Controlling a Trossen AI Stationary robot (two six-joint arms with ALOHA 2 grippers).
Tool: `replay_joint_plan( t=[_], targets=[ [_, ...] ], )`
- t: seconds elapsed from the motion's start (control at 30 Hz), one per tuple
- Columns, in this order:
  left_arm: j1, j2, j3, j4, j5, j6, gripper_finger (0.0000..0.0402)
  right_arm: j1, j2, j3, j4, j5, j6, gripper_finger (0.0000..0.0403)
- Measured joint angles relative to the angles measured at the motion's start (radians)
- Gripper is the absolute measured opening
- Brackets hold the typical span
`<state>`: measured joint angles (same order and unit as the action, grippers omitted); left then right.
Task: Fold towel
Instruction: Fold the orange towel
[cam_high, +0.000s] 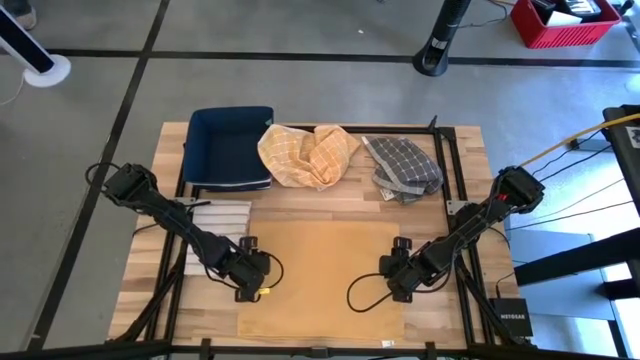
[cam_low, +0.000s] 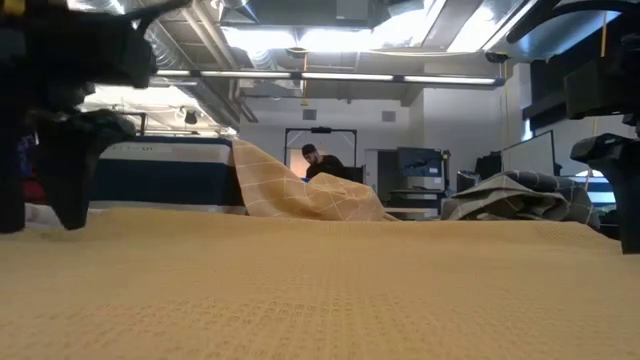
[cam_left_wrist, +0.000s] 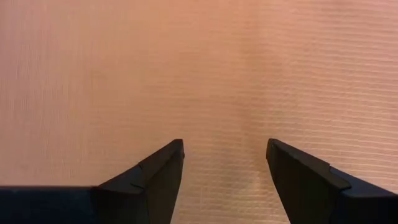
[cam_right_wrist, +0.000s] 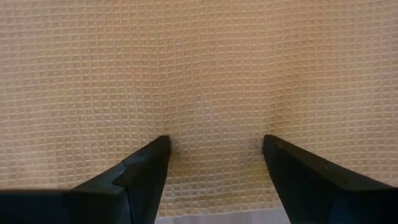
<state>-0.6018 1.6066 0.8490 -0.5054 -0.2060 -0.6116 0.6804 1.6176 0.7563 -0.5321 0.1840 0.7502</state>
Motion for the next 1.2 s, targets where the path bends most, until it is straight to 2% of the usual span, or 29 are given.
replay_joint_plan(
  t=[0.27,0.5,1.0,1.2],
  targets=[
    [0.005,0.000,-0.006,-0.013,-0.054,0.037,0.0223,0.000,0.001,0.000,0.003,0.003,0.000,0.0264],
    [0.029,-0.004,-0.072,0.010,0.030,-0.032,0.0223,0.000,0.001,-0.001,0.004,0.005,0.001,0.0264],
    [0.028,-0.003,-0.095,0.030,0.037,-0.041,0.0223,0.000,-0.002,-0.001,0.005,0.005,0.001,0.0264],
    [0.028,-0.003,-0.097,0.030,0.039,-0.046,0.0223,0.000,-0.063,0.017,-0.023,0.007,0.001,0.0264]
  ],
)
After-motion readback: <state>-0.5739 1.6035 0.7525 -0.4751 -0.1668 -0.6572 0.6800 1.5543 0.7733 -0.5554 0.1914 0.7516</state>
